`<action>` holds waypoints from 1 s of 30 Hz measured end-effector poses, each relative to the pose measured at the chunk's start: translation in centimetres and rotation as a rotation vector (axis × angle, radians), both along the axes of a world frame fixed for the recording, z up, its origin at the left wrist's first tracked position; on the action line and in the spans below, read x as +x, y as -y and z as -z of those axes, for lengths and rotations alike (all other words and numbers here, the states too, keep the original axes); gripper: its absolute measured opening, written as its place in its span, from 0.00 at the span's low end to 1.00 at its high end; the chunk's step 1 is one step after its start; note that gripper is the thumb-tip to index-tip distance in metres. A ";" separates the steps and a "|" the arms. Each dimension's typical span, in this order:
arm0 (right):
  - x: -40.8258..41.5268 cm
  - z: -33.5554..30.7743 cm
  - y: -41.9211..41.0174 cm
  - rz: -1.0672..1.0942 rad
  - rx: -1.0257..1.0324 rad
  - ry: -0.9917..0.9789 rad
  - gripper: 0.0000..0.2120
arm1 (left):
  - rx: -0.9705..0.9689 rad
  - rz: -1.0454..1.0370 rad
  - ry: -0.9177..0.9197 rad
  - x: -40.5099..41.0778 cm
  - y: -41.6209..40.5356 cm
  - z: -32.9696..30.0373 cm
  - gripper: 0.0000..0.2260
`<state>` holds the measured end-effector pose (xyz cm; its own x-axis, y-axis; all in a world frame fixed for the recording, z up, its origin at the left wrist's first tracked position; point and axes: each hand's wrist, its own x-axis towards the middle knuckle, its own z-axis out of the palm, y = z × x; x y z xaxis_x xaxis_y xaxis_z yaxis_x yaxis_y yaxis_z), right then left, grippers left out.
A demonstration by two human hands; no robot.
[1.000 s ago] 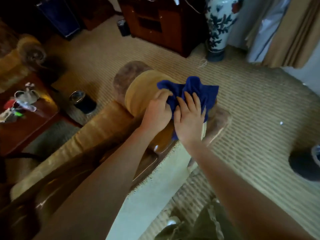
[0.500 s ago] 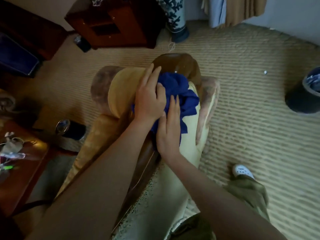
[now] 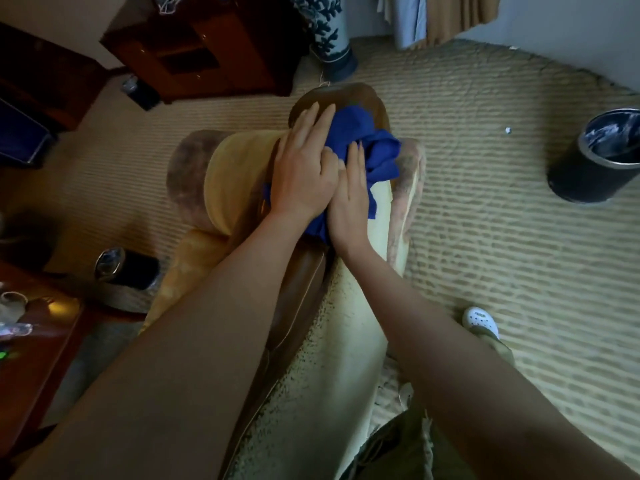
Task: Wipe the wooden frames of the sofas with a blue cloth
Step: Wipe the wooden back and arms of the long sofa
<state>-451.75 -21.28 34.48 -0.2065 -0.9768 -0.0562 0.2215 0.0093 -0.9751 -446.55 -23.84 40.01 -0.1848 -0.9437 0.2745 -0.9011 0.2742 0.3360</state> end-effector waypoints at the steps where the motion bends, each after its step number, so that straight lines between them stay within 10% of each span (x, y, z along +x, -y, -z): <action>1: 0.2 0.2 -0.9 -0.007 0.008 -0.003 0.23 | 0.001 0.021 0.049 0.2 -0.3 0.2 0.25; 18: 3.6 0.8 -13.5 -0.146 0.091 0.012 0.25 | 0.240 0.116 0.720 1.8 -8.9 -1.9 0.15; 30: 1.9 -0.4 -17.2 -0.376 0.088 0.045 0.26 | 0.376 0.163 0.670 3.0 -11.7 -3.7 0.12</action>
